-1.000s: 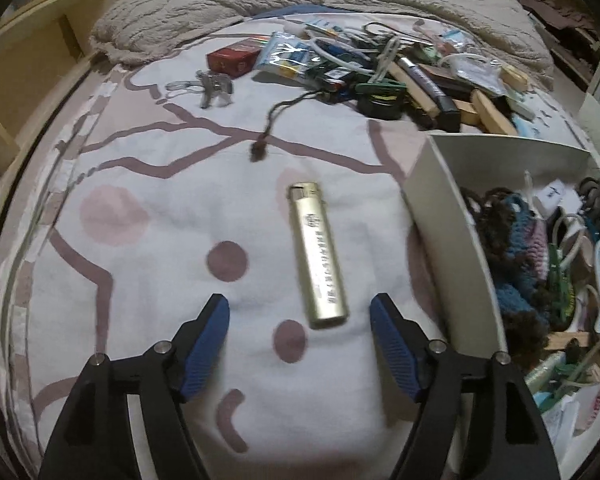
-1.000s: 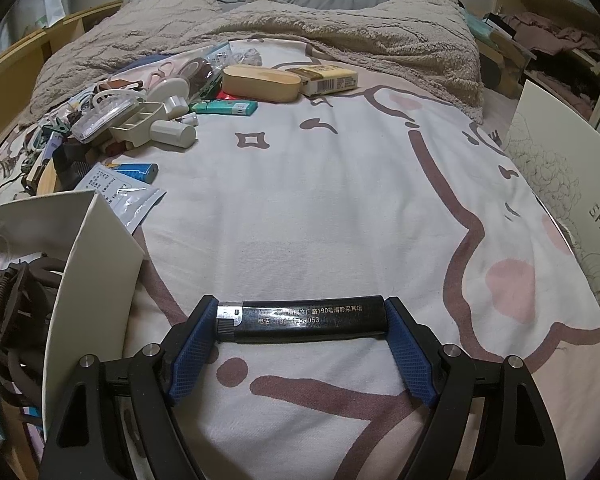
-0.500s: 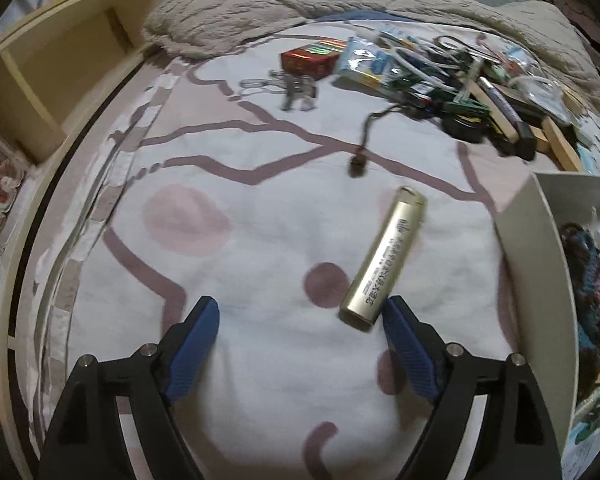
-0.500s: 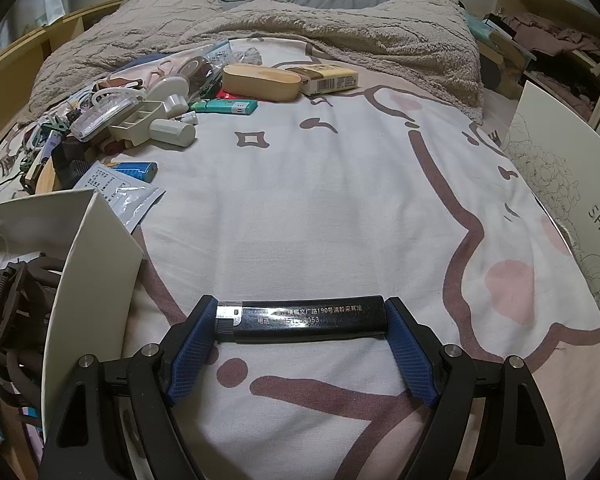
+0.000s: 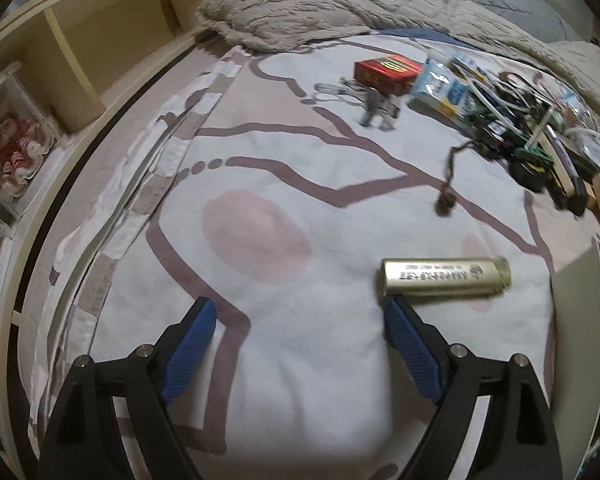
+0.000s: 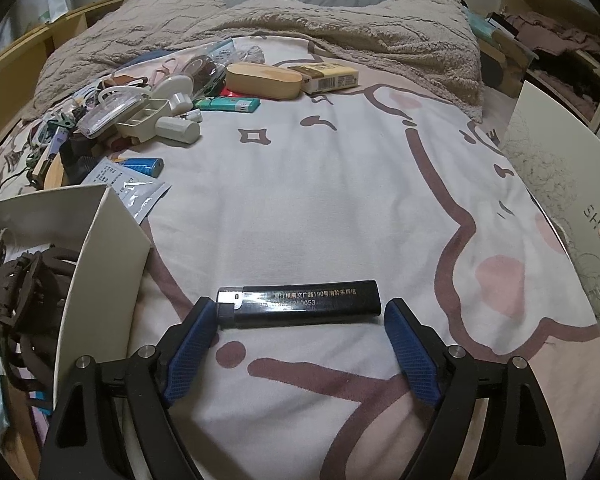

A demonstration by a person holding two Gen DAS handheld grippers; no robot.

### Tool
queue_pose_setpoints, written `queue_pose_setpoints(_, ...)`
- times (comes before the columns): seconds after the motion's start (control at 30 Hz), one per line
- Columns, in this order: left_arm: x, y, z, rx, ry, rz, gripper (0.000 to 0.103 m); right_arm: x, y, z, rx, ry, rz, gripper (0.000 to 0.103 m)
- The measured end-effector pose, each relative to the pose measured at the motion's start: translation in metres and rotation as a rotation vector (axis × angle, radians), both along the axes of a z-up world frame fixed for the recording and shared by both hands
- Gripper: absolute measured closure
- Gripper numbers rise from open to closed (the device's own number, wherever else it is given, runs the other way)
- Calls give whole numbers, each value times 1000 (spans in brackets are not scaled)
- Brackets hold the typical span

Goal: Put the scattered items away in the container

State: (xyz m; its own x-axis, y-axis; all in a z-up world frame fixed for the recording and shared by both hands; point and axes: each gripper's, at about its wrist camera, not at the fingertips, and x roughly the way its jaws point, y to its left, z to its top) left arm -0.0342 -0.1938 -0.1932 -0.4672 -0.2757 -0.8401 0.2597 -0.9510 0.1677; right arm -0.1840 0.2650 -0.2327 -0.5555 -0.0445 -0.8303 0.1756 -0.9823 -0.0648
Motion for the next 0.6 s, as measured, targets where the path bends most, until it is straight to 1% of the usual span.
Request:
queue_pose_setpoints(0.07, -2, -3, 0, -8, 9, 16, 11, -1, 0, -1, 5, 1, 1, 17)
queue_pose_setpoints(0.23, -4, -5, -1, -9, 16, 30, 10, -8, 5, -3, 8, 5, -19, 9)
queue_pose_setpoints(0.37, 0, -3, 0, -20, 8, 24, 10, -9, 8, -4, -5, 9, -30, 9)
queue_pose_setpoints(0.47, 5, -2, 3, 24, 14, 3, 10, -8, 7, -4, 3, 21, -31, 9)
queue_pose_setpoints(0.5, 7, -1, 4, 49, 22, -12, 10, -7, 6, -3, 4, 25, -31, 9)
queue_pose_setpoints(0.6, 12, 8, 9, 88, 60, -58, 10, -6, 6, -3, 6, 27, -34, 11)
